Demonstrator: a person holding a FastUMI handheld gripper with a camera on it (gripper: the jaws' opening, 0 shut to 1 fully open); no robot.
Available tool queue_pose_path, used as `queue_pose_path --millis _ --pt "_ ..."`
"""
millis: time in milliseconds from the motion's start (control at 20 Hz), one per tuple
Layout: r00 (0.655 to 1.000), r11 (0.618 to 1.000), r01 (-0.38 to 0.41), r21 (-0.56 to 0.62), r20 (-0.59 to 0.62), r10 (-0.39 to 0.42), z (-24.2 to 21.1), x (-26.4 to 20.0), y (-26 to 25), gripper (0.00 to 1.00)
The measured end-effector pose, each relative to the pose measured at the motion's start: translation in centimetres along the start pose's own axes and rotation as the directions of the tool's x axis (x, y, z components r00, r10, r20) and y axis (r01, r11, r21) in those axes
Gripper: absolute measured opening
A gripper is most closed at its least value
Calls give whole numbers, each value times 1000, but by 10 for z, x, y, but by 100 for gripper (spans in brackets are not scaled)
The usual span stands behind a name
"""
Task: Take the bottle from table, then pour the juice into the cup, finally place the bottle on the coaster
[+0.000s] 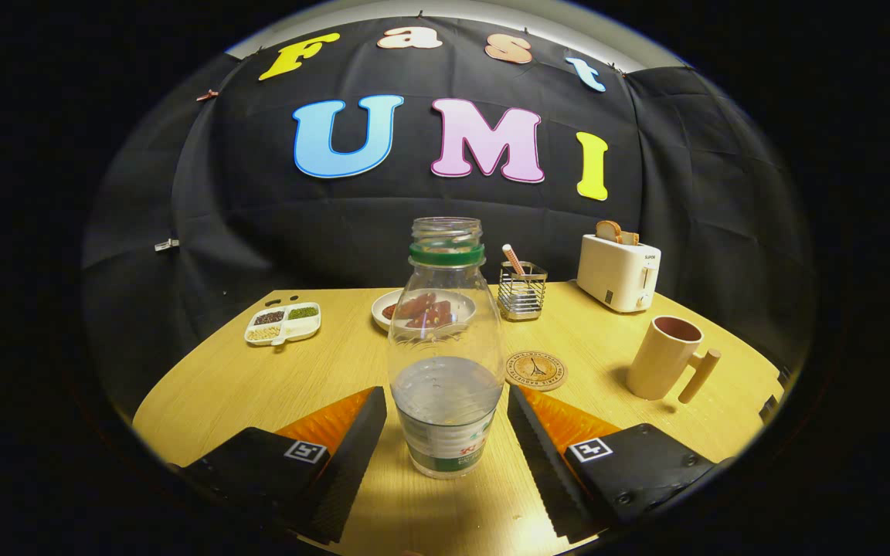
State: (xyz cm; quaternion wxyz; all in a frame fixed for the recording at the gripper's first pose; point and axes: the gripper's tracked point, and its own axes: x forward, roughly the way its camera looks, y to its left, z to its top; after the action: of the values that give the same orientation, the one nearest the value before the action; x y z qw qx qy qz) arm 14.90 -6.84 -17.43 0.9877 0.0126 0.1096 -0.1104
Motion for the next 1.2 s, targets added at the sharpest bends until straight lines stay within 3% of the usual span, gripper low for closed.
queue_pose_path --millis 300,500,800,1200 --pt "1000 999 10 -42 -8 -10 -8 8 -3 96" --pt "1000 999 4 -52 12 -4 -6 13 0 80" --pt "1000 999 -20 -35 13 21 -5 12 6 73" --pt "998 992 -64 110 26 61 21 -4 1 72"
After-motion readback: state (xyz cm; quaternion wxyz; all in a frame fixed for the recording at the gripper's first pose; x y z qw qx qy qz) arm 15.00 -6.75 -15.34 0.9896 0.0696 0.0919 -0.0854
